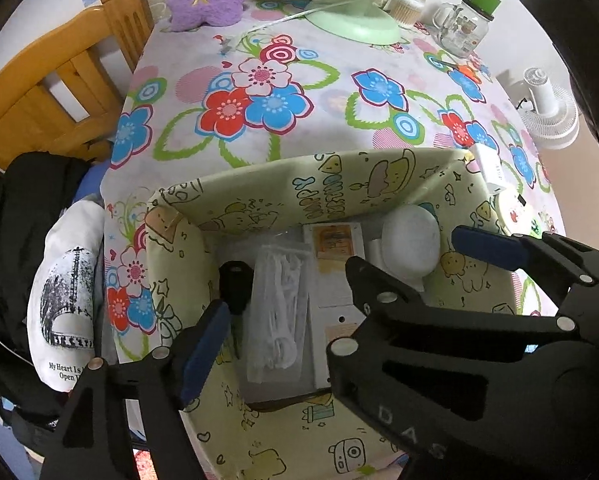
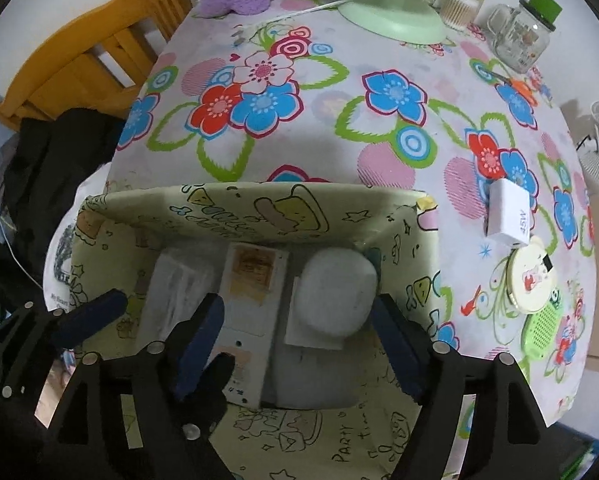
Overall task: Organize rigid objects
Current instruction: 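Open the left gripper over the yellow box while the right gripper releases the round case, then withdraw both grippers from the yellow box toward the remaining items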
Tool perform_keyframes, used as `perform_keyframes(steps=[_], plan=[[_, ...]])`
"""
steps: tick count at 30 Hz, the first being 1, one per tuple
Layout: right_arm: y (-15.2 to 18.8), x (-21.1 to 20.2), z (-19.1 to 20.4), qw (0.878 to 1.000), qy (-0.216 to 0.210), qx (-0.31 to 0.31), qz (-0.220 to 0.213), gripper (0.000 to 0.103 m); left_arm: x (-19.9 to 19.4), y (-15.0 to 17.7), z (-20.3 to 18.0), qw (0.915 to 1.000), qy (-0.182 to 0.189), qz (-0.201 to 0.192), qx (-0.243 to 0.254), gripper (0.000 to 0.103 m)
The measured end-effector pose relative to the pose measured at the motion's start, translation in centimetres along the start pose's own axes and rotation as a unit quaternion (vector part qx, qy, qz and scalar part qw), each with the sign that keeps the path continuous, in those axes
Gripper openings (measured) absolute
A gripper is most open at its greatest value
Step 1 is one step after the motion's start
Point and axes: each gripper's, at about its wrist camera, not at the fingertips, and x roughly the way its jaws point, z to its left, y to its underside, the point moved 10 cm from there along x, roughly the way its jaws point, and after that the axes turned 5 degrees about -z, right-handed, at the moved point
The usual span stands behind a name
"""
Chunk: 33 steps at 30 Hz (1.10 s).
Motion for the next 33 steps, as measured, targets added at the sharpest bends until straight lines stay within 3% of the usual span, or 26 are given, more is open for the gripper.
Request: perform_keyframes(steps=[7,33], plan=[[0.1,-1.4,0.0,1.0,-0.007,0.002,-0.01,0.085,-1.3,-0.2,-0.2,0.9996,-0.022,-0.016,0.005,0.092],[1.8,-7.3,-4.3,0.997,0.034,0.031,-0.067,0.088,-4.6,-0.3,-4.8,0.9963,-0.031,-0.053,0.061,0.093]])
